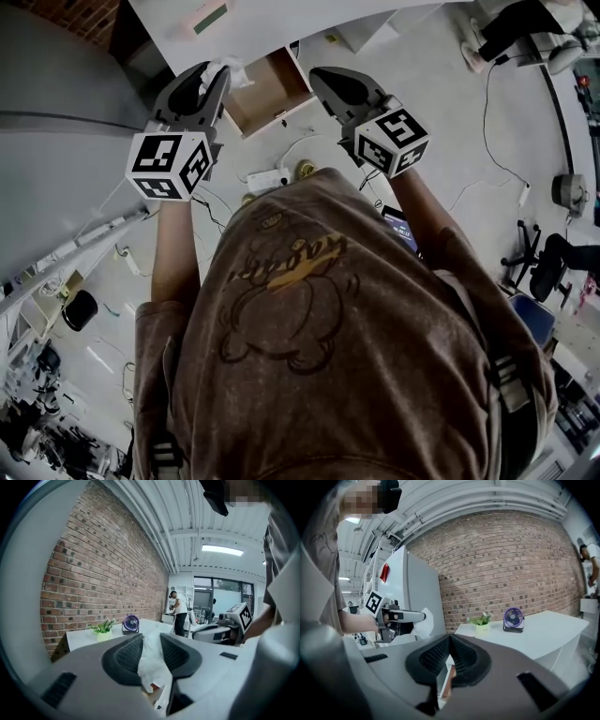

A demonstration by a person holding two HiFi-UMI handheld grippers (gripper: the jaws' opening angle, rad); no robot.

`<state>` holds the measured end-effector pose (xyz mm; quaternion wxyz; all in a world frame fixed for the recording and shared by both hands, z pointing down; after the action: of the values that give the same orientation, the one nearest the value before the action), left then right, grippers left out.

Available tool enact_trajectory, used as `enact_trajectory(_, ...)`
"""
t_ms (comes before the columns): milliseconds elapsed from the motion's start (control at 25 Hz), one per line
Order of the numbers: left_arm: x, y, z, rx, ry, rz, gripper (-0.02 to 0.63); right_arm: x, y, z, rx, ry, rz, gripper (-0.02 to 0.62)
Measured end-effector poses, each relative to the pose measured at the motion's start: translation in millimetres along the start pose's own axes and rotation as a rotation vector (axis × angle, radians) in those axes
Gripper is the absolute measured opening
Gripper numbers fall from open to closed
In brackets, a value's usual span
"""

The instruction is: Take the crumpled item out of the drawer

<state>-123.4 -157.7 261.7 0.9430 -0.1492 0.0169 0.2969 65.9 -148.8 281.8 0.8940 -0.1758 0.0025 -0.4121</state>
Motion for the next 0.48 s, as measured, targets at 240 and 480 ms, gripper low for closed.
enact_trajectory(240,8.1,-3.6,10.9,-0.011,0.010,0.023,0.114,3.4,9.7,12.4,-0.011,-0.006,0.011,-0.002)
enact_trajectory(480,10.5,-7.4,24.4,-0.025,0.020,0.031,0.114,4.9,12.8,23.7,-0.005,-0.027,0.010,-0.002)
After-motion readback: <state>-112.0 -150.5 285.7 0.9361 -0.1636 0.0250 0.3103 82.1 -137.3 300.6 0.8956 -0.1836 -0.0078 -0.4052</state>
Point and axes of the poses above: the fingertips, and each gripper's own axes: y backward along the fingers, x to its right, z out of its underside, the point moved 4 cm from there along y, backward along the fingers, and after that the axes turned 4 degrees about -x, right-handed, at the moved point
